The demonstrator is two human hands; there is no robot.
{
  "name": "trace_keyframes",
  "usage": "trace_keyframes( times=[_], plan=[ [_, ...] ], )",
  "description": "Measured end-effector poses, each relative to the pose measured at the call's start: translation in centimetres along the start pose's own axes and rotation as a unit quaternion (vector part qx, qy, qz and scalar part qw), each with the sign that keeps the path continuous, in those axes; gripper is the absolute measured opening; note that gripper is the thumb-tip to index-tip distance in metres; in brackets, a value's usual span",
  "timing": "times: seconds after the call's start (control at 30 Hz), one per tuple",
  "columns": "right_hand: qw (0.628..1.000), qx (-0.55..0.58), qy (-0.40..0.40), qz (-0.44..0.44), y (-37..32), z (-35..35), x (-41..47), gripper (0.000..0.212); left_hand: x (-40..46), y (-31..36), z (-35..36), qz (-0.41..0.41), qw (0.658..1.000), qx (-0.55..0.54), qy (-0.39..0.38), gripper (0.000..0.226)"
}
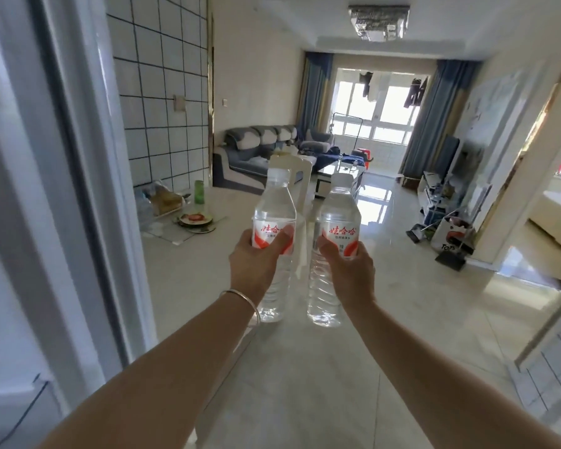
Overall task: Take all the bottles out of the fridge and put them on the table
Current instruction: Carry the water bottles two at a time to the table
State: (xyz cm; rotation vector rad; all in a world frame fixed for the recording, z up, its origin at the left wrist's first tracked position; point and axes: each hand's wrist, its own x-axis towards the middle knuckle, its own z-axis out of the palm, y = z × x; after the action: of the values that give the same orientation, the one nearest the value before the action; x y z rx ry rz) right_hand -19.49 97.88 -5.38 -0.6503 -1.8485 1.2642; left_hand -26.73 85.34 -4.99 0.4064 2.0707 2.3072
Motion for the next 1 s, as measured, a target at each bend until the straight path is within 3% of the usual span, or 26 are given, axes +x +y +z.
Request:
trace_keyframes(
  times=[0.17,0.3,0.53,0.8,0.9,1.0],
  plan=[
    [1.000,0.004,-0.026,0.004,2.3,5.0,6.9,0.048,7.0,-1.5,1.8,-0.009,1.000,0.015,0.022,0.039],
    [0.998,0.018,-0.055,0.012,4.7,10.2,12.2,0.049,12.7,-4.1,2.2,-0.005,0.998,0.033,0.049,0.051],
    [0.983,0.061,-0.171,0.031,8.5,21.3,21.4,0.053,24.0,-9.9,1.4,-0.018,0.985,0.050,0.165,0.049],
    [0.927,0.067,-0.366,0.050,10.9,34.9,28.4,0.042,33.9,-16.0,-3.1,-0.075,0.939,0.054,0.332,0.046],
    [0.902,0.041,-0.429,0.034,11.9,39.8,28.2,0.043,35.3,-17.5,-5.9,-0.092,0.917,0.063,0.382,0.055],
    [0.871,0.030,-0.487,0.053,12.7,44.7,26.9,0.048,36.2,-19.0,-9.4,-0.108,0.895,0.078,0.426,0.038]
  ],
)
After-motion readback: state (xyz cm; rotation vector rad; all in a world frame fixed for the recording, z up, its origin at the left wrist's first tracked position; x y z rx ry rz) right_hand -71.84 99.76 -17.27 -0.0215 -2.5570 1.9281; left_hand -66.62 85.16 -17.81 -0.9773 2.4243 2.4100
